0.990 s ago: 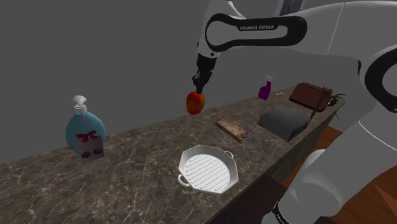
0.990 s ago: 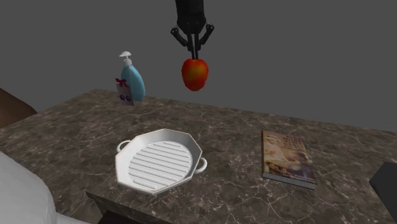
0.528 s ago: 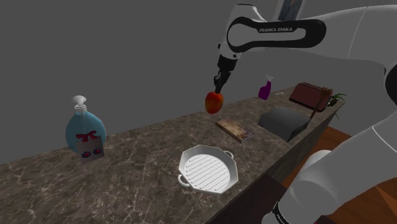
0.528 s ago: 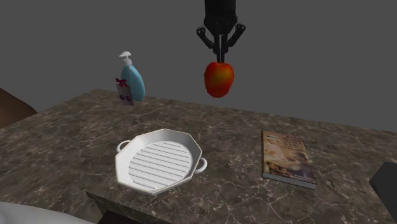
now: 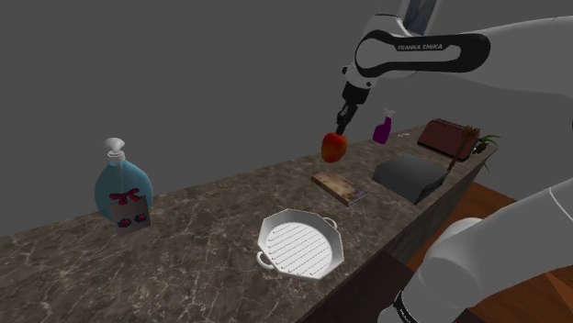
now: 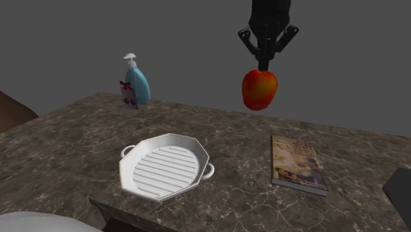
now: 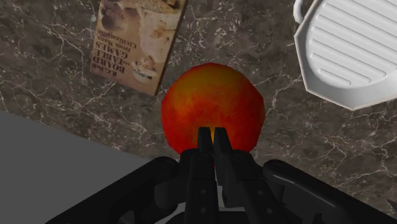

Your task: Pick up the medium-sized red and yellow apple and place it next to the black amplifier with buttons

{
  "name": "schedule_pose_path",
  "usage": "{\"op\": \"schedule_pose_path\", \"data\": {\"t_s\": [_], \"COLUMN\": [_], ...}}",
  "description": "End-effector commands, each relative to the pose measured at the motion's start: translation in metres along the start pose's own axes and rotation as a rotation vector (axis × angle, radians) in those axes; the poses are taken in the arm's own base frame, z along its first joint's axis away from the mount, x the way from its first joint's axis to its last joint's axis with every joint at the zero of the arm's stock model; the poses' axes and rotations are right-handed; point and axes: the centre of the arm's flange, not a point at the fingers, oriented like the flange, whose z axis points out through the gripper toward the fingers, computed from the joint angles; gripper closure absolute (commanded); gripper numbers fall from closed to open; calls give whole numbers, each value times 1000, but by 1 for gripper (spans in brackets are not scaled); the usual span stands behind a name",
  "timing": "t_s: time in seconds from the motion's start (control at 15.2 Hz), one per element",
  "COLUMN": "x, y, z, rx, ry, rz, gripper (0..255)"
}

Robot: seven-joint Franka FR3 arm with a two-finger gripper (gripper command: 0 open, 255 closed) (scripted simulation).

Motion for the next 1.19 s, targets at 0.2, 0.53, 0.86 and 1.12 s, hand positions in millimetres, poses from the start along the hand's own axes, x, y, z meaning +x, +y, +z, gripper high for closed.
{"op": "schedule_pose_path", "data": {"t_s": [0.2, 0.53, 0.86, 1.12], "x": [-45, -87, -129, -162], "y": [51, 103, 154, 195], "z": [-1, -2, -3, -4], "rx": [0, 0, 0, 0], "ry": [1, 1, 1, 1], "rz": [-2, -2, -2, -2], "gripper": [255, 255, 255, 255]}}
